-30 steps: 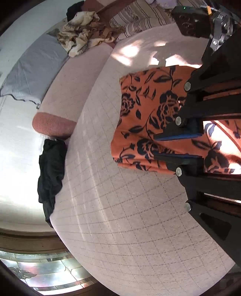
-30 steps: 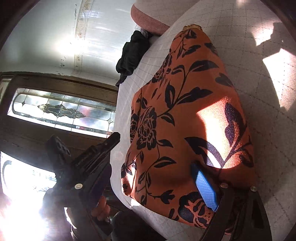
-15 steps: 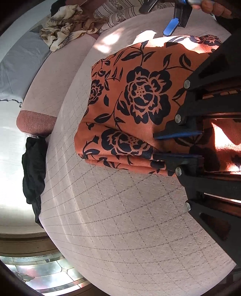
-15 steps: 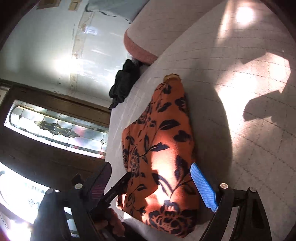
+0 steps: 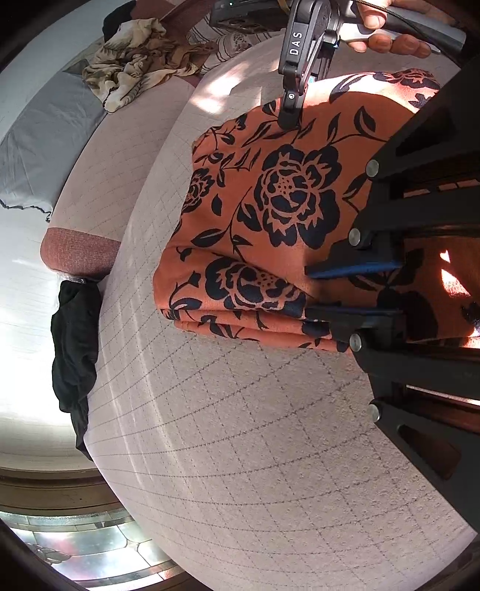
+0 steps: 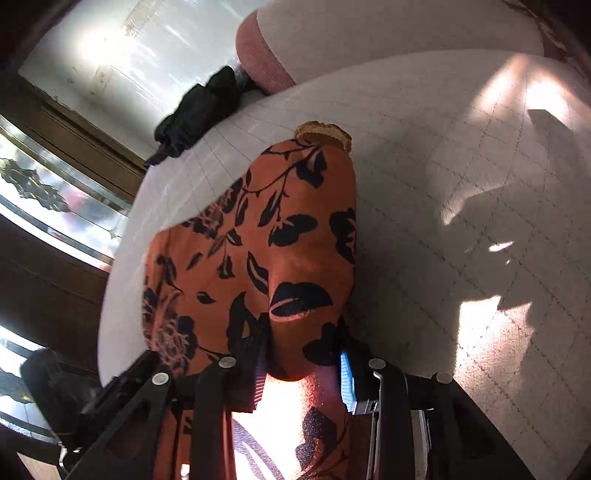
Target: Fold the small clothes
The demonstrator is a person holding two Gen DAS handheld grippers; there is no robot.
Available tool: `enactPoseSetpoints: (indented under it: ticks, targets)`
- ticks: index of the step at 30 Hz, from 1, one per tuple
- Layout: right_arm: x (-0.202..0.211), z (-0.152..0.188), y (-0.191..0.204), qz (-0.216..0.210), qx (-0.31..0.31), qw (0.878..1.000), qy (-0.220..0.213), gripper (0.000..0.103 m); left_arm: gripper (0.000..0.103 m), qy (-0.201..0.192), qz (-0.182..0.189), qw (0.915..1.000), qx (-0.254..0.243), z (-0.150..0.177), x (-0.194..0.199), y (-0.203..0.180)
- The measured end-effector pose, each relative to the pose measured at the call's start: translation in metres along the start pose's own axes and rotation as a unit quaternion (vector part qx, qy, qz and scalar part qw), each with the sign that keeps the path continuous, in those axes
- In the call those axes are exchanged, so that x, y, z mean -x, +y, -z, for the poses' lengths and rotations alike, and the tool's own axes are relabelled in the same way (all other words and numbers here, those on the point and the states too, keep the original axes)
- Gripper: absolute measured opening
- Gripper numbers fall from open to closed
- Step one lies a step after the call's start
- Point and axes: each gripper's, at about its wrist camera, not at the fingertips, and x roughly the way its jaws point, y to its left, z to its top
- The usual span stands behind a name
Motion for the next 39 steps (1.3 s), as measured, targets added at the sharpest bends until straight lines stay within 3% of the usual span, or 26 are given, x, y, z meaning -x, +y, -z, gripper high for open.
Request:
enactPoseSetpoints:
  ticks: [2,5,8,11,12,14,17,19,22,24,25,30,34,36,38,39]
  targets:
    - [0.005,0.001,-0.012,-0.024,-0.045,0.999,-0.008,0.063,0.017,0.0,0.006,1.0,0.002,0.0,0.001,0.002]
    - [0.029,0.011,-0.016,-0.102,-0.074,0.992,-0.024,0.074,0.017,0.002,0.014,0.9998,0.014,0.0,0.002,0.006]
    - [0.048,0.034,-0.03,-0.13,-0.116,0.984,-0.033,0.074,0.017,0.001,0.011,0.9999,0.011,0.0,0.002,0.006]
    - [0.032,0.056,-0.044,-0.156,-0.162,0.974,0.018,0.073,0.017,0.0,0.012,0.9998,0.013,0.0,0.001,0.008]
    - [0.023,0.061,-0.036,-0.154,-0.152,0.976,0.038,0.066,0.017,0.0,0.012,0.9998,0.014,0.0,0.001,0.009]
    - [0.026,0.065,-0.012,-0.101,-0.08,0.991,0.035,0.044,0.017,0.001,0.013,0.9998,0.015,0.0,0.002,0.01]
    - [0.041,0.062,0.012,-0.063,-0.029,0.997,0.017,0.038,0.017,-0.012,0.002,0.9998,0.017,-0.002,0.016,0.007]
    - [0.035,0.066,0.022,-0.024,0.01,0.999,0.023,0.038,0.017,-0.041,-0.001,0.9991,0.008,-0.004,0.033,0.0]
    - [0.029,0.071,0.012,-0.028,-0.004,0.999,0.017,0.047,0.021,-0.05,0.03,0.9981,-0.019,-0.003,0.038,-0.014]
    - [0.032,0.072,0.002,-0.054,-0.032,0.998,0.026,0.06,0.024,-0.003,-0.006,0.9992,-0.04,0.005,0.009,-0.016]
    - [0.035,0.075,-0.004,-0.072,-0.036,0.996,0.036,0.07,0.025,-0.008,-0.007,0.999,-0.044,0.01,0.004,-0.014]
    - [0.057,0.057,-0.026,-0.138,-0.077,0.987,-0.008,0.074,0.025,-0.022,-0.024,0.9973,-0.065,0.012,0.008,-0.023]
    - [0.02,0.025,-0.054,-0.171,-0.157,0.973,0.002,0.074,0.025,-0.019,-0.013,0.9983,-0.054,0.011,0.009,-0.018]
    - [-0.001,0.012,-0.056,-0.187,-0.171,0.967,0.022,0.051,0.025,-0.02,-0.012,0.9982,-0.055,0.009,0.01,-0.017]
    - [0.003,0.004,-0.034,-0.137,-0.115,0.984,0.005,0.036,0.025,-0.02,-0.011,0.9983,-0.053,0.011,0.011,-0.016]
    - [0.01,0.005,-0.024,-0.116,-0.084,0.99,-0.009,0.035,0.025,-0.02,-0.009,0.9985,-0.051,0.011,0.011,-0.017]
